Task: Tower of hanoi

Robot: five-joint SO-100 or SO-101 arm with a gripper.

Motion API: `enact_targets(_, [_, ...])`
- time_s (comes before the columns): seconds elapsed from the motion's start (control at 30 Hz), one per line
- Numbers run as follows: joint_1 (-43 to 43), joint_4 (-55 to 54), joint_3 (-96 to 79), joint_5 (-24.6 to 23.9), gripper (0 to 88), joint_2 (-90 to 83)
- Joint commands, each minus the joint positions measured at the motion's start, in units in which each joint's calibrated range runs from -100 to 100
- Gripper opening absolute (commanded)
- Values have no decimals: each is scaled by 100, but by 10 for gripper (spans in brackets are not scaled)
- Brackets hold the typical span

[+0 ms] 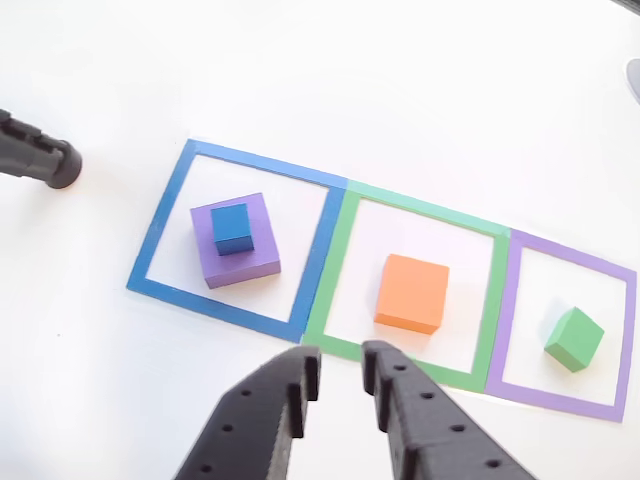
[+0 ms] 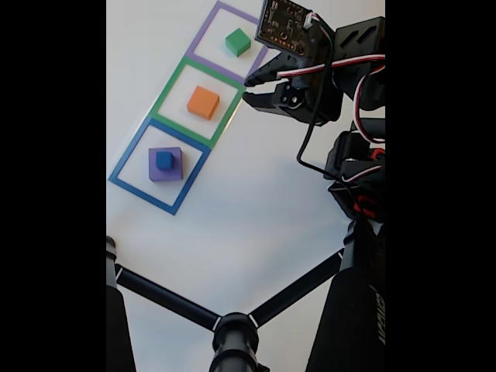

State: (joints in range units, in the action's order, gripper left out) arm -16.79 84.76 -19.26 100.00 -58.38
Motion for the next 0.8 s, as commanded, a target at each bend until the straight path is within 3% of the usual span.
enact_targets(0.0, [-372, 42, 307, 0, 0, -117])
enact_targets(0.2, [-804, -15, 26, 0, 0, -125])
enact_targets(0.33, [-919, -1148, -1329, 0, 1, -133])
enact_targets(0.43, [-909, -2598, -2620, 0, 8, -109])
enact_targets(0.63, [-794, -7173, -5647, 0, 86, 287])
enact_targets(0.77, [-976, -8565, -6493, 0, 189, 489])
